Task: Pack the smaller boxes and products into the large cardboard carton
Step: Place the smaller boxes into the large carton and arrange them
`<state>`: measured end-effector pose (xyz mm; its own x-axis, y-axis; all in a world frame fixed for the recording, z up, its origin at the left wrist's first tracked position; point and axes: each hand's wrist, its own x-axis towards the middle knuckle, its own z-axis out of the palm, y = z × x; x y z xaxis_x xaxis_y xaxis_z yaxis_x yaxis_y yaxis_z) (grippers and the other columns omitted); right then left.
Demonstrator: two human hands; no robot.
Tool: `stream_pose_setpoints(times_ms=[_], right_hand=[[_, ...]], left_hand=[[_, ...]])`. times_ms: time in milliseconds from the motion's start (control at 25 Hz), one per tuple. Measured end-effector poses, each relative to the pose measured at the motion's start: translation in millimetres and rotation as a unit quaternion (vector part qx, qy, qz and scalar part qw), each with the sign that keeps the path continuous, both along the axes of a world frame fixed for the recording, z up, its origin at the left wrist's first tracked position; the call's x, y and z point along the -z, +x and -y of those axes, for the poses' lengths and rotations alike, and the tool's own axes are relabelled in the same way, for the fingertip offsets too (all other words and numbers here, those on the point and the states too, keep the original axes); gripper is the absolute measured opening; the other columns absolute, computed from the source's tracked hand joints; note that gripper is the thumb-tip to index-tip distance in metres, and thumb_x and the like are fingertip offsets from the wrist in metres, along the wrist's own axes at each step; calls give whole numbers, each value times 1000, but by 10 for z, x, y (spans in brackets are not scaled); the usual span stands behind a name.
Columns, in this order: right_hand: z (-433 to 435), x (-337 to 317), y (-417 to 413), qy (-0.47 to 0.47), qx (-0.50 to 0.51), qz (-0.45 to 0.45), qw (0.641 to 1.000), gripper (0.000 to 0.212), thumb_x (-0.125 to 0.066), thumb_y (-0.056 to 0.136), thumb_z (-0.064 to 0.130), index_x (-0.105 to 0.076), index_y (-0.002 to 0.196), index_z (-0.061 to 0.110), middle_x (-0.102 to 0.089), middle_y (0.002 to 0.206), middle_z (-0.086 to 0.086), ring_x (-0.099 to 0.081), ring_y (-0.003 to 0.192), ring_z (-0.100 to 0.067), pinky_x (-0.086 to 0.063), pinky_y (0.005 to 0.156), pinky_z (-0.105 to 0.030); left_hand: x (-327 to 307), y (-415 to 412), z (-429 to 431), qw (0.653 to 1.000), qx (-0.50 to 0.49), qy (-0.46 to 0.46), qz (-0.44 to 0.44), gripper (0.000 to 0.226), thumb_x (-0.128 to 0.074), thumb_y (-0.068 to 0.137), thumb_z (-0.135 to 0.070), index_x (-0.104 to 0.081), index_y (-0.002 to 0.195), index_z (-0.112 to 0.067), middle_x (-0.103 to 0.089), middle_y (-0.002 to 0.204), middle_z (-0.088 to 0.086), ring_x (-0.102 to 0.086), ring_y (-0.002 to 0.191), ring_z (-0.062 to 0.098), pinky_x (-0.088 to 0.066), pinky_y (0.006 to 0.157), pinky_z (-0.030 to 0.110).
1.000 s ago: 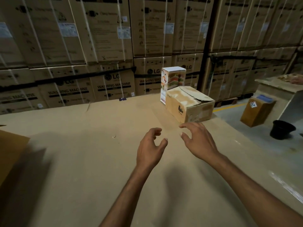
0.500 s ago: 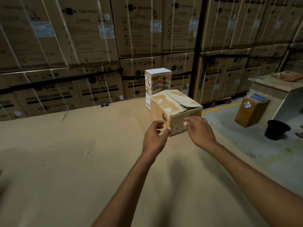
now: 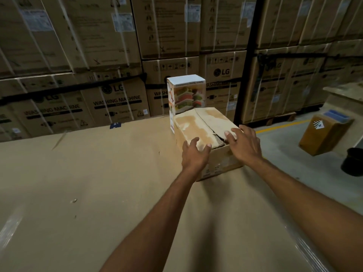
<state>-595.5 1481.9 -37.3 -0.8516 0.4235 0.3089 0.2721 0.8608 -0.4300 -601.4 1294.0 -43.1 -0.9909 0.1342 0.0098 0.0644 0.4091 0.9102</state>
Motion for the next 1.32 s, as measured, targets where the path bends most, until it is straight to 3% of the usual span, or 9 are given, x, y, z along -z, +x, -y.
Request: stream_pose_setpoints(times_ms=[120,240,360,520,680,880,1080,1160,1320], right_hand=[[-188,127,-287,-77,37,16,996,66,-48,102,57,-41,155,18,-26,167,-12,-23,153,-32,-24,119,-52],[-329,222,-464,-207,39,17,977,87,-69,91,53,-31,160,15,-39,161,-13,-39,145,-35,-36,113,-45],[-316,194,-449,-250,52,-9,967,81,-78,84,51,-47,150,16,-56,146,-10,-53,132,-32,-45,99,-38],[10,119,3,-225,68,-67,970,66,-77,78,62,-63,131,27,-64,136,-3,-57,126,-27,-47,97,-39],[729,-41,754,-217,32,-129,967,56,-75,77,65,-70,119,29,-69,127,2,-61,120,-23,-48,97,-36],[1710,-342,1677,-261,-31,-114,958,95,-86,70,61,-49,148,21,-57,135,2,-54,124,-17,-45,101,-31],[2660,-469,2400,-337,-88,-82,934,103,-84,39,87,-64,125,33,-63,126,1,-62,117,-20,-59,95,-42],[3082,-477,2723,-347,-118,-89,926,101,-88,44,81,-60,128,32,-61,129,2,-60,120,-20,-57,97,-44],[3719,-609,3341,-392,-139,-103,904,79,-94,70,40,-47,133,28,-58,111,24,-59,100,4,-53,101,-36]], left_hand=[[228,-204,-145,998,-17,40,36,74,-64,94,-48,-33,154,-17,-35,155,8,-45,138,31,-43,112,44],[380,-326,-182,986,-41,126,100,103,-71,86,-53,-6,157,-18,-41,153,3,-48,134,27,-44,111,41],[381,-392,-159,974,-36,166,151,83,-76,86,-51,-30,147,-19,-53,138,0,-54,122,23,-48,97,33],[211,-171,169,982,-68,140,108,73,-73,65,-64,-55,126,-28,-69,120,-3,-67,109,24,-57,96,46],[-38,464,869,985,-113,119,45,57,-68,67,-63,-60,116,-33,-71,111,-8,-69,99,20,-59,91,47],[-275,1539,2001,977,-152,148,9,57,-71,75,-51,-58,127,-32,-69,112,-14,-68,102,15,-59,92,47],[-523,2447,3099,972,-168,160,-38,58,-72,72,-47,-61,127,-34,-71,113,-17,-70,103,10,-60,92,46],[-553,2776,3508,970,-176,155,-59,58,-74,72,-45,-61,128,-34,-72,112,-17,-70,102,7,-59,93,45],[-689,3367,4159,969,-181,140,-96,60,-77,74,-49,-61,130,-34,-72,114,-18,-69,104,4,-59,94,43]])
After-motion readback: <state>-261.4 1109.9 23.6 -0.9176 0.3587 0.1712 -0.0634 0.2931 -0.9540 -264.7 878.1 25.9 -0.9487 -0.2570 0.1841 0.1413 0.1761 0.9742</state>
